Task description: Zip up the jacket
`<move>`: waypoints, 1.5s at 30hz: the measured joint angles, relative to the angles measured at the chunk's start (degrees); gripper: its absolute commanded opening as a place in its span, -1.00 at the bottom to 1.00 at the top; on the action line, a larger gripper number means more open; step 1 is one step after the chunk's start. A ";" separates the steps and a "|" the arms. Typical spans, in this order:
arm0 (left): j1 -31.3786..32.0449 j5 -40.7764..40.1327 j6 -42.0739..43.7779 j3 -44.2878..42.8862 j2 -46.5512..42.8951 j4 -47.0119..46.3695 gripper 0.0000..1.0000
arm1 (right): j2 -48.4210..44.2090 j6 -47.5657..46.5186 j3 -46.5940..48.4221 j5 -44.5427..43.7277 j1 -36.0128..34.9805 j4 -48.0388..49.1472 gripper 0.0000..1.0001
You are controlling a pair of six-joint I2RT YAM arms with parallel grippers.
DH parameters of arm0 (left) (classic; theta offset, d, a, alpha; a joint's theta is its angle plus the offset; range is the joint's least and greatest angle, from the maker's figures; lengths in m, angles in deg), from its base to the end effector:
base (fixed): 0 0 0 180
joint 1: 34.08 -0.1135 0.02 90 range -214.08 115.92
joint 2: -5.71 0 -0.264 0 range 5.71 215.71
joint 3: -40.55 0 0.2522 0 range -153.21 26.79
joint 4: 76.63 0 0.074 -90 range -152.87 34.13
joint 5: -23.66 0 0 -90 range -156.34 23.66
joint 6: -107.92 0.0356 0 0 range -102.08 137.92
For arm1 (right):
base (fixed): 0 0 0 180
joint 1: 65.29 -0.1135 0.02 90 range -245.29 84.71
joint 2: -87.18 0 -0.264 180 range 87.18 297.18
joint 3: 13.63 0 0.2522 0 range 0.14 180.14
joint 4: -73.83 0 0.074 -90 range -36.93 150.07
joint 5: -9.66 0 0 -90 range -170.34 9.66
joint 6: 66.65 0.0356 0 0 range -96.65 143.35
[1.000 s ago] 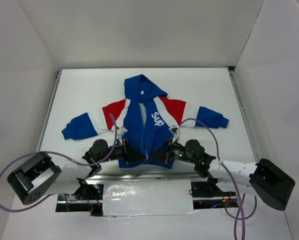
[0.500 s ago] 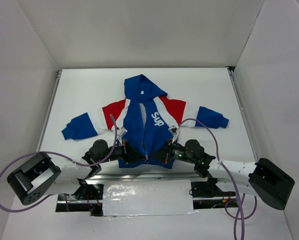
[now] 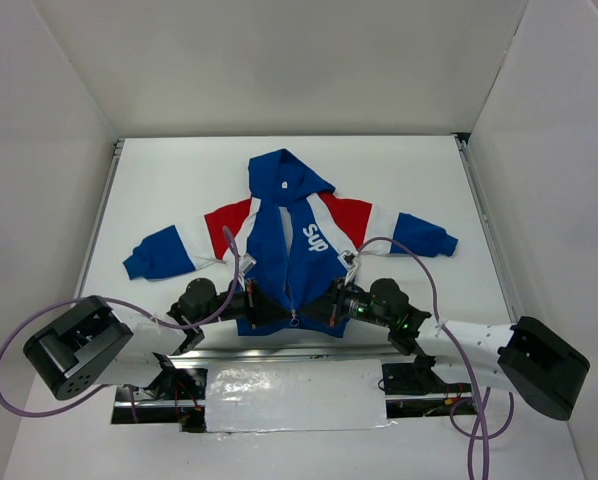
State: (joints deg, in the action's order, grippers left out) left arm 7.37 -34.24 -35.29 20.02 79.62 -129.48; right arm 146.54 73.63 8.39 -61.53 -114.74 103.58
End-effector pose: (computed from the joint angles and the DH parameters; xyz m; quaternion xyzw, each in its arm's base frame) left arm 0.1385 -0.1475 0.1638 0.1236 0.6990 -0.6304 0.3140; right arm 0.1166 0.1539 0.1734 -0.1023 0.7430 0.5761 0.3249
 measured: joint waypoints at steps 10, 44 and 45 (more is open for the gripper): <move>-0.50 1.95 -2.71 0.00 2.95 -5.84 -1.00 | -2.23 -0.46 0.98 -2.23 0.44 -2.99 -1.00; -0.72 2.84 1.90 -1.90 -2.58 5.40 -1.00 | -23.08 -7.96 4.35 2.60 1.88 -21.14 0.17; -0.85 2.89 1.90 -1.90 -3.08 5.57 -1.00 | -23.12 -7.91 4.31 3.54 1.88 -21.46 0.17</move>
State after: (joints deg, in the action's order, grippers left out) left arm 6.52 -31.36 -33.39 18.12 76.54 -123.91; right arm 123.41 65.72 12.69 -57.99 -112.86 82.11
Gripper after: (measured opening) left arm 0.035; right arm 0.589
